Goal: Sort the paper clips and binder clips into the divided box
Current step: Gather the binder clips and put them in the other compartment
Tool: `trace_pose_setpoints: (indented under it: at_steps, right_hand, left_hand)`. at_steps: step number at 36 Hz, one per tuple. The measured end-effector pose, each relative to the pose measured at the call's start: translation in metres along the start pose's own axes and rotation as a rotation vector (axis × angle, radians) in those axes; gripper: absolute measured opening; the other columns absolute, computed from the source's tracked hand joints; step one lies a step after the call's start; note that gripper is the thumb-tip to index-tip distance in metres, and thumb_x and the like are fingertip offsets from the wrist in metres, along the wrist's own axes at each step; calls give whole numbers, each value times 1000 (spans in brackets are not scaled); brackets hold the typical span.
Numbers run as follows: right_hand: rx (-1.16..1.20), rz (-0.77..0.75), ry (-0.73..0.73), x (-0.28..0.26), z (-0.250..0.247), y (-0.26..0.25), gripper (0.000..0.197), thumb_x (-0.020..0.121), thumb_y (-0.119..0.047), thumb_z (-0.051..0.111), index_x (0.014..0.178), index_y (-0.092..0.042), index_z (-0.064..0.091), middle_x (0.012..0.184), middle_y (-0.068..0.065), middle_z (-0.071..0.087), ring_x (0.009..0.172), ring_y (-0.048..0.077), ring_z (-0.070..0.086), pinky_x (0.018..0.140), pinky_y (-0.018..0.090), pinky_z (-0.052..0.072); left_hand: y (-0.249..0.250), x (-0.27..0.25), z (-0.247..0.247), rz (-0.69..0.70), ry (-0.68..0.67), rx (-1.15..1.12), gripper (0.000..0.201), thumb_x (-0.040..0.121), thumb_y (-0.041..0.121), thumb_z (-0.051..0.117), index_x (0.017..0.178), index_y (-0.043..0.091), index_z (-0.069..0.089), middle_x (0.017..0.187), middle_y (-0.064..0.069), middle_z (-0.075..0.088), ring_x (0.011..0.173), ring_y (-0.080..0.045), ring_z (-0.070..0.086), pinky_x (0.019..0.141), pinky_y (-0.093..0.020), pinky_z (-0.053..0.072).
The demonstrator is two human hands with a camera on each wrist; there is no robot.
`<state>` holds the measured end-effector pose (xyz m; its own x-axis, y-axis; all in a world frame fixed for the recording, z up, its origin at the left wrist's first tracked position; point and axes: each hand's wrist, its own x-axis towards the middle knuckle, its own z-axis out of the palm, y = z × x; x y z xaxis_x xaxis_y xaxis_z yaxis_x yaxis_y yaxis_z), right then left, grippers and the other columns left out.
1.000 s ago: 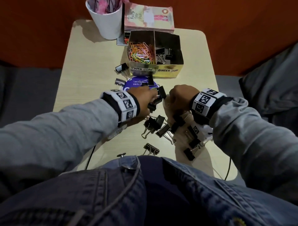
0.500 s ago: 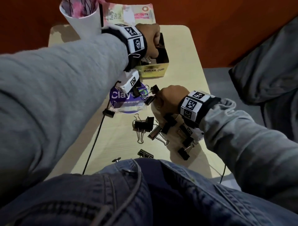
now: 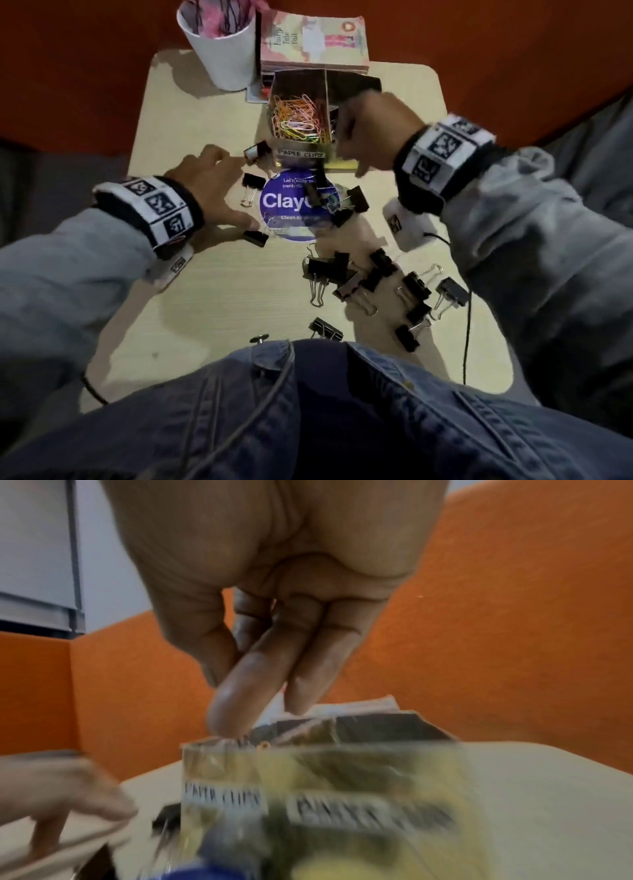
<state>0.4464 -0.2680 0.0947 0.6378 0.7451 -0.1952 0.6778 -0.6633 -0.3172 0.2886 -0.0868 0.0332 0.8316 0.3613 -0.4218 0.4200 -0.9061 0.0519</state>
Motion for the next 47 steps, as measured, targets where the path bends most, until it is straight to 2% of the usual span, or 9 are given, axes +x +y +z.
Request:
trace_pose_setpoints:
  at_steps: [4,11,15,17,20,26,31,37,47]
  right_hand:
    - [-36,-64,138,45,-9,-34,18,84,-10,59,98,-12,69,98,9,70,88,26,66,76,35,55]
    - [-255,-139,119,44,-9,-50,22,85,-21,55,99,-8,67,94,14,67,87,31,62,64,31,40]
    - [-377,-212,-96,4,13,-36,30,83,-41,61,93,-14,68,89,8,67,82,28,61,64,29,44]
    - [-454,-244,-221,-8,33,-24,41,82,-48,59,112,-22,63,114,7,62,95,28,61,71,33,50]
    - [-450,-191,-376,-15,61,-8,72,82,-57,60,143,-30,35,152,4,26,128,30,44,95,41,45]
    - [-382,-190,-354,-19,73,1,68,82,-58,58,140,-26,41,140,11,36,121,35,46,98,42,45]
    - [-416,-198,-309,-29,75,1,53,87,-44,58,134,-21,47,134,10,39,111,35,52,87,39,46]
    - [-397,-186,-304,-44,76,8,54,80,-46,64,127,-22,51,140,8,37,108,34,55,86,39,49]
    - [-382,-181,-248,-60,65,18,44,89,-47,52,129,-29,53,123,3,45,94,29,59,66,30,37]
  left_hand:
    - [1,4,3,-19,-21,45,103,58,75,67,140,27,28,145,-8,29,124,-32,38,93,-46,42]
    - [9,19,-4,80,1,-194,116,50,66,78,144,35,17,150,-6,22,127,-35,43,100,-45,40]
    - [12,24,-4,117,4,-197,107,50,67,78,138,31,27,138,-4,35,115,-30,53,92,-39,44]
    - [16,23,-3,117,22,-189,107,49,67,78,136,29,31,131,-1,40,110,-27,55,85,-34,44]
    - [21,15,0,121,-19,-199,114,42,69,79,137,29,31,131,4,39,108,-23,56,85,-33,46]
    - [30,-16,24,196,-20,-53,121,35,70,76,136,37,17,136,14,30,95,-23,59,78,-33,50]
    - [43,-3,23,221,-45,-51,96,62,45,78,141,41,23,139,6,28,105,-25,56,84,-32,49]
    - [70,11,11,270,-62,6,40,75,28,71,108,27,50,116,-4,41,91,-30,57,72,-34,46]
    - [83,24,-3,312,-48,53,22,75,25,69,89,21,52,90,-1,52,86,-26,56,66,-29,41]
